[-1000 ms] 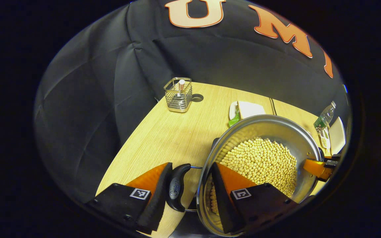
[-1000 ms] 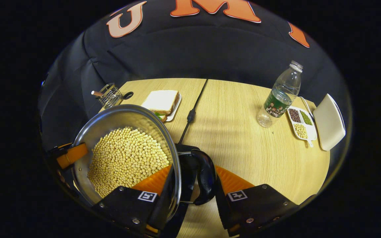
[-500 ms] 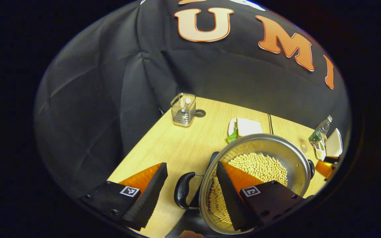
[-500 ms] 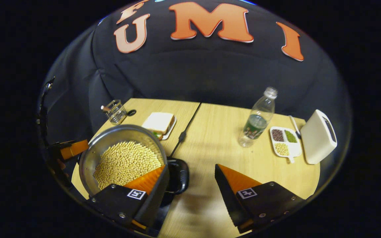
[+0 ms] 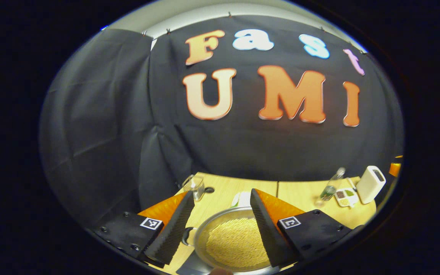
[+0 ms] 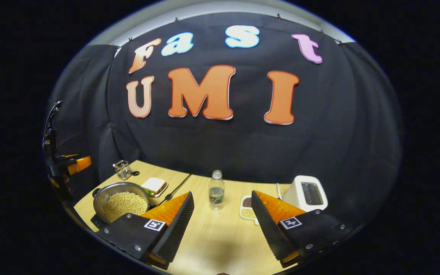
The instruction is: First push the handle of the pot to place it horizontally, then grasp the pot with both hands and set it on the induction cooktop.
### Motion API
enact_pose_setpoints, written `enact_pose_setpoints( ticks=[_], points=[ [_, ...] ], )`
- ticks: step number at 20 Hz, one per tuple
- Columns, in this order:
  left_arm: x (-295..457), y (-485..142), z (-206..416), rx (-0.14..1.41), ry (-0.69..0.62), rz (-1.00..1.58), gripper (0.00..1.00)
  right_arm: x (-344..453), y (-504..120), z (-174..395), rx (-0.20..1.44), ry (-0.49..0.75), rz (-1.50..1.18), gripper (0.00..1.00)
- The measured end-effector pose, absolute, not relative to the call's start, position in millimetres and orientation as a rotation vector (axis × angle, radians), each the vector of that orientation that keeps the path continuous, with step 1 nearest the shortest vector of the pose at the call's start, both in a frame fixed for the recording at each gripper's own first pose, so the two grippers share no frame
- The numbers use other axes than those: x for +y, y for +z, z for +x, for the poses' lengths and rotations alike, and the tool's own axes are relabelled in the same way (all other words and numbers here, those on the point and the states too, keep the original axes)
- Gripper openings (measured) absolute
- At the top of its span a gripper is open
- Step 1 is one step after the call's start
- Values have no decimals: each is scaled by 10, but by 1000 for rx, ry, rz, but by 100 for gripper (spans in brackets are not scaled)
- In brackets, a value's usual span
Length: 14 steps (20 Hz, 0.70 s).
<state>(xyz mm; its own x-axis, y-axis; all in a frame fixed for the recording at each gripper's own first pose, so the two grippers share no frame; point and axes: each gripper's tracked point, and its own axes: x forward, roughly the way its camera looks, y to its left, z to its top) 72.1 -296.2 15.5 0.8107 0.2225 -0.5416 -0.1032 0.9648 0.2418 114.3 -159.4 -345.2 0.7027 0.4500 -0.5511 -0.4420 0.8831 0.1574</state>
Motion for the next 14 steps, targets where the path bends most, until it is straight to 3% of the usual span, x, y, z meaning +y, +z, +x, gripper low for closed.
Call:
enact_pose_setpoints(
  ticks=[6, 8, 10, 11, 14],
  points=[
    [-4121, 1170, 960, 412, 53, 134, 95, -2603, -2389, 1321, 412, 452, 30, 98],
    [-4434, 1473, 965, 369, 14, 127, 95, -2796, -2200, 1325, 377, 440, 28, 93],
    [-4717, 1779, 929, 317, -26, 122, 95, -2946, -2037, 1342, 357, 421, 43, 93],
    [-4854, 1908, 897, 296, -39, 116, 95, -2983, -2000, 1345, 355, 411, 49, 98],
    [-5122, 2221, 810, 255, -62, 85, 96, -3142, -1805, 1339, 339, 393, 66, 94]
  ],
)
